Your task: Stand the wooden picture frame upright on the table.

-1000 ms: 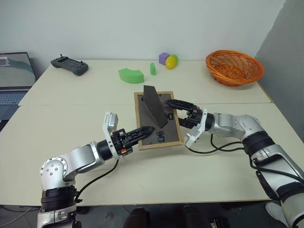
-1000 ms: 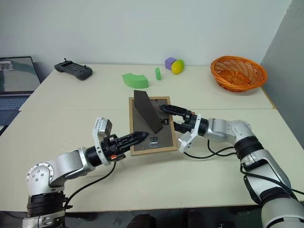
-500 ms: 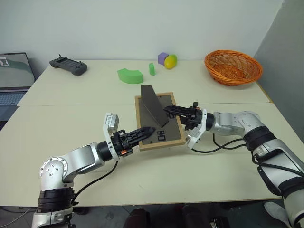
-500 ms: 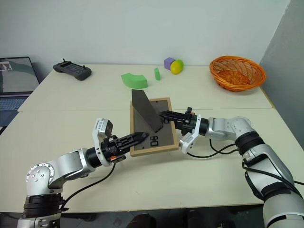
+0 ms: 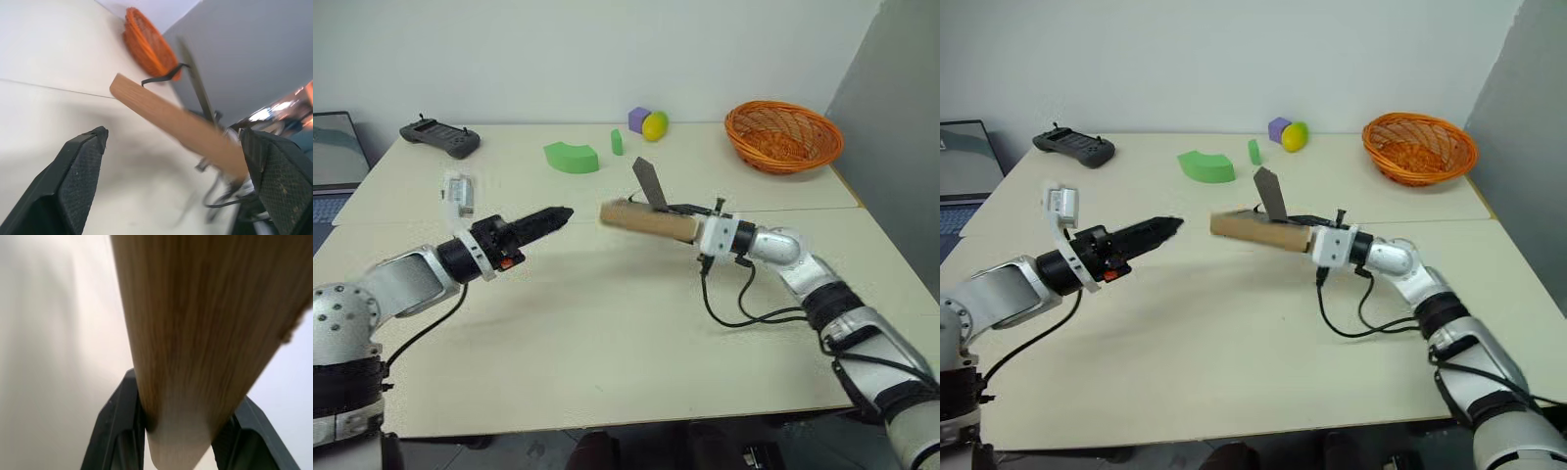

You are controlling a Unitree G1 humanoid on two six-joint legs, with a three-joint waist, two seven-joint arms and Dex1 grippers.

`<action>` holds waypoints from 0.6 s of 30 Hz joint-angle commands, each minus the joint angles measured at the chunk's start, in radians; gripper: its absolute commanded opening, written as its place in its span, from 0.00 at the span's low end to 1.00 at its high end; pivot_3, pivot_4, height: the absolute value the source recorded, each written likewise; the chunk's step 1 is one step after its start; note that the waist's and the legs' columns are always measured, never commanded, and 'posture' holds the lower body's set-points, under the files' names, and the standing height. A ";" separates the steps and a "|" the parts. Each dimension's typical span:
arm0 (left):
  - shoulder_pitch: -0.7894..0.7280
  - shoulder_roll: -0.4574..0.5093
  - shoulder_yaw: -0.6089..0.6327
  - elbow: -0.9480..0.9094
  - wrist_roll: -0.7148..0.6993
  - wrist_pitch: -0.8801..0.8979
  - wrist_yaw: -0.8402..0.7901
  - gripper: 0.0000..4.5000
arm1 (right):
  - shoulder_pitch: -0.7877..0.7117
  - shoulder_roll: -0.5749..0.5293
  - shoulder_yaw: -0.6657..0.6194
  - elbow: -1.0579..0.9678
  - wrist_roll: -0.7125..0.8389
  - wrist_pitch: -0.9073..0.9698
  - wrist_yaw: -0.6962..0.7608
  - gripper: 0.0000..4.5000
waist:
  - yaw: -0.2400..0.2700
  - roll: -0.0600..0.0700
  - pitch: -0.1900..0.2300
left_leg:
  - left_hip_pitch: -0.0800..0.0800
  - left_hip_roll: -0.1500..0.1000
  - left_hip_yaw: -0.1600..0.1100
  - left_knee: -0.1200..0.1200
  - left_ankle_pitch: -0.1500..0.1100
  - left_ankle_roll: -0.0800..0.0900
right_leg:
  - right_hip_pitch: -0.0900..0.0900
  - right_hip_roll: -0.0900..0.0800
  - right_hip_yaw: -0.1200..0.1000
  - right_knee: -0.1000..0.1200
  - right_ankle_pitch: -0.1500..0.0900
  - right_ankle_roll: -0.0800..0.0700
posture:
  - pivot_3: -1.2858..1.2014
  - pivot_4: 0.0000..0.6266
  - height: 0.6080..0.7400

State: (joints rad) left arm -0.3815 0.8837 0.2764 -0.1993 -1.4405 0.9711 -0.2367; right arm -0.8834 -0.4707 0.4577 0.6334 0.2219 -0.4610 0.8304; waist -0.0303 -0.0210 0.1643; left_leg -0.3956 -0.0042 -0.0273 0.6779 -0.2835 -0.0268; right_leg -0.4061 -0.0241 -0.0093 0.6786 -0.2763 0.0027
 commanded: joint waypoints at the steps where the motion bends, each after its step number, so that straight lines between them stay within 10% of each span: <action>1: 0.001 0.013 -0.081 -0.121 0.308 -0.157 -0.084 0.99 | -0.042 0.024 -0.118 -0.135 0.246 0.423 0.179 0.29 | 0.003 0.000 0.000 | 0.000 0.000 0.000 0.000 0.000 0.000 | 0.000 0.000 0.000 0.001 0.000 0.000 | 0.52 0.24 1.00; 18: 0.129 -0.130 -0.157 -0.235 0.631 -0.279 -0.185 0.99 | -0.224 0.239 -0.293 0.355 0.164 0.810 0.256 0.29 | 0.004 0.000 0.000 | -0.004 -0.001 0.002 -0.001 -0.002 0.004 | -0.006 -0.001 0.000 0.002 0.000 0.000 | 0.52 0.24 1.00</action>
State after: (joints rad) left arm -0.2591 0.7584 0.1134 -0.3929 -0.8310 0.6949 -0.4089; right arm -1.0640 -0.2373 0.2091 0.9796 0.4006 0.3616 1.0708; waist -0.0263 -0.0209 0.1644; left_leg -0.3994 -0.0052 -0.0255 0.6770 -0.2858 -0.0231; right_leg -0.4121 -0.0248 -0.0090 0.6810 -0.2761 0.0025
